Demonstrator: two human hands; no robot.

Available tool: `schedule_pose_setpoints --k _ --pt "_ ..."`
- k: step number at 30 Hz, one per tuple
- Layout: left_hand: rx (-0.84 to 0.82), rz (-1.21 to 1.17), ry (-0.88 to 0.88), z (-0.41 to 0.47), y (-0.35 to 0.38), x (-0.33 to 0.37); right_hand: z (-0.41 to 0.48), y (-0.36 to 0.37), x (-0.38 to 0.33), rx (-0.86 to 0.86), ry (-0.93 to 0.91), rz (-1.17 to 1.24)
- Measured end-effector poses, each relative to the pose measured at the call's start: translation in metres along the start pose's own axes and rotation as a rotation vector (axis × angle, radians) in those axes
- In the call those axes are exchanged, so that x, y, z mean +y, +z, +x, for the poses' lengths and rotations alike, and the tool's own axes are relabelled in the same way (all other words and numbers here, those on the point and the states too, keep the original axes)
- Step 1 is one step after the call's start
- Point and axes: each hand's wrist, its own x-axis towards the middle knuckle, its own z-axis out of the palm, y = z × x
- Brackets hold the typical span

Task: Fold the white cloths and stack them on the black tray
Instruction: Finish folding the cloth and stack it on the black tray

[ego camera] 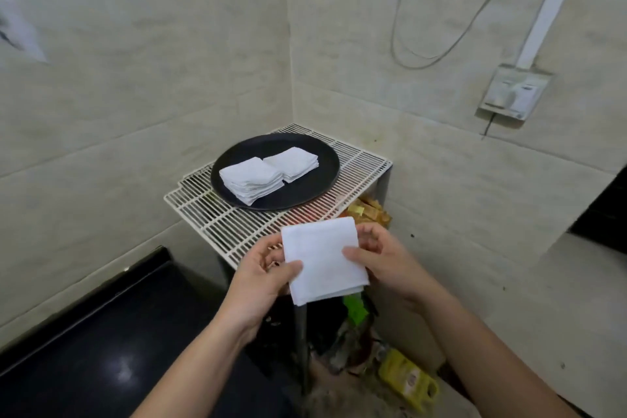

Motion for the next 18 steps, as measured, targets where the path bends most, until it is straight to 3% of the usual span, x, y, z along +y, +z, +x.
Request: schedule_pose_setpoints --k 4,10,18 --pt "0.045 0.007 -0.007 0.052 0.014 0.020 0.071 -0.024 -0.012 -0.043 0.004 -0.048" --pt "0.271 0.136 -0.028 0.154 0.019 0.040 0.200 -0.041 -0.040 -0.222 0.010 -0.179" --pt "0.532 0.507 -0.105 0.299 0.019 0.077 0.355 -0.040 -0.082 -0.393 0.101 -0.154"
